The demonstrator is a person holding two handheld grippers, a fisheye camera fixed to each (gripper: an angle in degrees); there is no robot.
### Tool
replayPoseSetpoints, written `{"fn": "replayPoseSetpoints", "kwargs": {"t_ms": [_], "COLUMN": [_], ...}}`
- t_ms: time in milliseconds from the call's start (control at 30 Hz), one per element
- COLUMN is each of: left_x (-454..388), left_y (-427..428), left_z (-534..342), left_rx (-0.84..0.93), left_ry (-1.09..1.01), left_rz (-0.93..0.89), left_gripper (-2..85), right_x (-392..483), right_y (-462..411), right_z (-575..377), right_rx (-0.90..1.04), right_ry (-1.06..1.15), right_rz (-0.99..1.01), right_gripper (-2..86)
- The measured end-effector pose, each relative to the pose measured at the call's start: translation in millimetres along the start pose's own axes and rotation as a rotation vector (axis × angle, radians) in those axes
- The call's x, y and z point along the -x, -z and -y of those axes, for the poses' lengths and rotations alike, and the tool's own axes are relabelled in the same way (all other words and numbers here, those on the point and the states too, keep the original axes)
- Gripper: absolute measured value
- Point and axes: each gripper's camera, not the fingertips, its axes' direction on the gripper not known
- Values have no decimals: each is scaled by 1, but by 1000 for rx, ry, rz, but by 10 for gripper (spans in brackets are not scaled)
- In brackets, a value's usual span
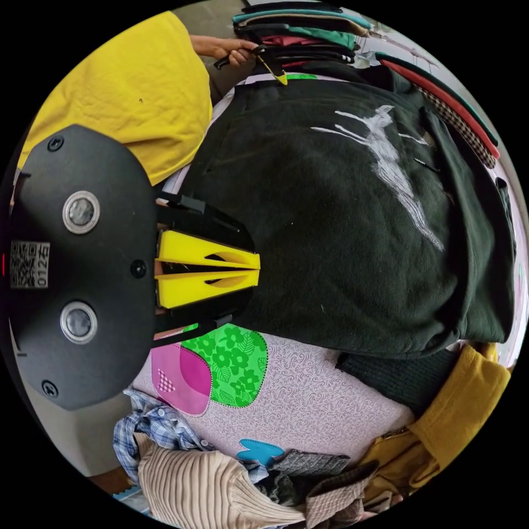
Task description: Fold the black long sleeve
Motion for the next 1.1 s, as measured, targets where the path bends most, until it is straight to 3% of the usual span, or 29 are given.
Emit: {"fn": "replayPoseSetpoints", "kwargs": {"t_ms": [67,167,333,467,833,900,1100], "left_x": [59,130,190,215,250,236,129], "left_y": [36,56,48,38,34,58,186], "left_z": [-28,-61,-86,-98,-97,-96,-58], "left_rx": [-252,-483,-600,-618,-623,-654,-751], "left_ry": [280,621,841,937,1007,921,348], "left_rz": [-180,-402,-614,-668,-758,-697,-358], "left_gripper": [6,14,38,49,42,36,27], "right_x": [-4,-7,-4,5,21,22,29], "right_y": [2,4,7,9,11,12,14], "right_z": [4,9,14,17,25,25,21], "right_rx": [18,37,53,65,106,107,99], "right_ry": [-12,-23,-28,-23,26,30,66], "right_rz": [27,45,33,-10,-84,-88,-118], "right_gripper": [7,7,8,9,8,8,7]}}
